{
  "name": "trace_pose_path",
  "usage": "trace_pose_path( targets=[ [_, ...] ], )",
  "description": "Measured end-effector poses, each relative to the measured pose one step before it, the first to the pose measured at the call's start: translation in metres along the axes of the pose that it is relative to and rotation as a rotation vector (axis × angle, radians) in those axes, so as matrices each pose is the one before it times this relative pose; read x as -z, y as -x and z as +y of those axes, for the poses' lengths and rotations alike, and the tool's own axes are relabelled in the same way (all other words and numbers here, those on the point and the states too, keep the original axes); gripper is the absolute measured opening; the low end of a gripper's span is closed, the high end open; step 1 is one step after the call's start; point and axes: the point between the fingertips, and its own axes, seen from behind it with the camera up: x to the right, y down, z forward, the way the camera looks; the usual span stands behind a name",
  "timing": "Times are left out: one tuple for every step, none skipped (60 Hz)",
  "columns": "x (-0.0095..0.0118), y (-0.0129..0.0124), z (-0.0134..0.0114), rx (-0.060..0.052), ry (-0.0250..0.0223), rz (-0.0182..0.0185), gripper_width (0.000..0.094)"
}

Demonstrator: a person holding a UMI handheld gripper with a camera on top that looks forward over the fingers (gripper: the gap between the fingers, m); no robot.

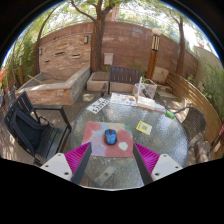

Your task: Arrange mouse

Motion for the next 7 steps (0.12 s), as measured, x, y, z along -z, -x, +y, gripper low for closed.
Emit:
trace_pose_path(
  targets=[
    [0.00107, 0.00052, -0.00024, 0.0009, -0.00237, -0.00151, 0.0850],
    [0.00076, 0.00053, -0.00010, 0.0012, -0.00109, -0.00255, 0.0851],
    [0.00066, 0.00042, -0.00016, 0.0010, -0.00022, -0.00266, 0.0848],
    [0.00051, 0.00044, -0.00014, 0.0010, 0.00019, -0.00159, 0.0848],
    [-0.00520, -0.00092, -0.00022, 0.0005, 0.00086, -0.00238, 0.0849],
    [0.00035, 0.00022, 0.00041, 0.0009, 0.00046, -0.00084, 0.0849],
    [0.00036, 0.00009, 0.00028, 0.0018, 0.00022, -0.00079, 0.0847]
  ],
)
